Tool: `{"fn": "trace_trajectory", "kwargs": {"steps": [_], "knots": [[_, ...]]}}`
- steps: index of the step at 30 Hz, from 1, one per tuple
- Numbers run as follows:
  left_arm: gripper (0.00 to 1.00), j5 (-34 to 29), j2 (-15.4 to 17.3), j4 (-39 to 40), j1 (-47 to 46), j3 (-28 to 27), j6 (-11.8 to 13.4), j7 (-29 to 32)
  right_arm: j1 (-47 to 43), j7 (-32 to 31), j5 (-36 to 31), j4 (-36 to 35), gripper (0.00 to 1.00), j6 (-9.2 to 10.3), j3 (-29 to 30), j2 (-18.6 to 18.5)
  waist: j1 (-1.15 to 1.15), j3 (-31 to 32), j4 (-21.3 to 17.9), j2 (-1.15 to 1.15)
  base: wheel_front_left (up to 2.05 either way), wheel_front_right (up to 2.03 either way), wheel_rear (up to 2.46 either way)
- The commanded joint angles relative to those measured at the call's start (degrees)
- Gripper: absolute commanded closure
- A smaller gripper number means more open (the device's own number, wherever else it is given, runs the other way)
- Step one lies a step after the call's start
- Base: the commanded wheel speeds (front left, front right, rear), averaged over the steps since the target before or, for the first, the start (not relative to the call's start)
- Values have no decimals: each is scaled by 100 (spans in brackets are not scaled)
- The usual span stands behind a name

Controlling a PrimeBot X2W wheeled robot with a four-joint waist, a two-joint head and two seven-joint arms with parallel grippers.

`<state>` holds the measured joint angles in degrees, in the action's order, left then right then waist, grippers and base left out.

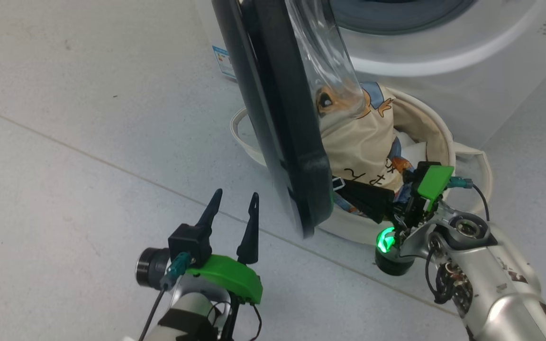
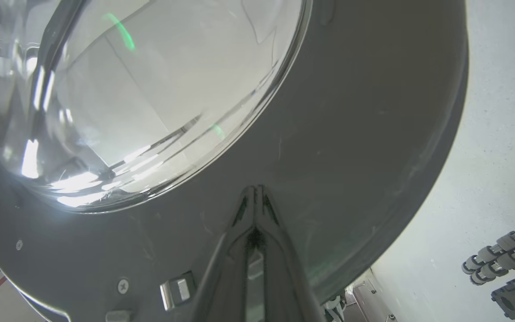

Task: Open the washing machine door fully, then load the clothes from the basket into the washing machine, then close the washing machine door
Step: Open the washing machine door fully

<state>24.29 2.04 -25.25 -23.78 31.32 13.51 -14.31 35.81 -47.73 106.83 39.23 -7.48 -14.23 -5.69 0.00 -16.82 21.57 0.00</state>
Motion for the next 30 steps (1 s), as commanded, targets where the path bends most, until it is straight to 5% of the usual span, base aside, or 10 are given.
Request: {"fn": "trace_trajectory", "kwargs": {"steps": [1,11,20,26,30], "knots": [[0,-78,84,128,-20,-216,-27,-69,-36,35,63,-129,100,-1,-37,61,0,31,-19,0,0,0,0],[0,-132,84,17,102,-294,-125,-69,-331,1205,-603,-670,100,-1,324,-419,0,485,-349,0,0,0,0],[0,-239,84,-103,238,-468,-193,-69,-1338,4063,-3488,-2577,100,-1,-219,-1143,0,954,-842,0,0,0,0],[0,-319,84,-141,378,-570,-250,-69,-1988,5874,-5093,-2814,100,-1,-787,-1568,0,1227,-1078,0,0,0,0],[0,-376,84,-185,494,-683,-264,-69,-2274,6254,-6188,-2769,100,-1,-790,-1626,0,1369,-1209,0,0,0,0]]}}
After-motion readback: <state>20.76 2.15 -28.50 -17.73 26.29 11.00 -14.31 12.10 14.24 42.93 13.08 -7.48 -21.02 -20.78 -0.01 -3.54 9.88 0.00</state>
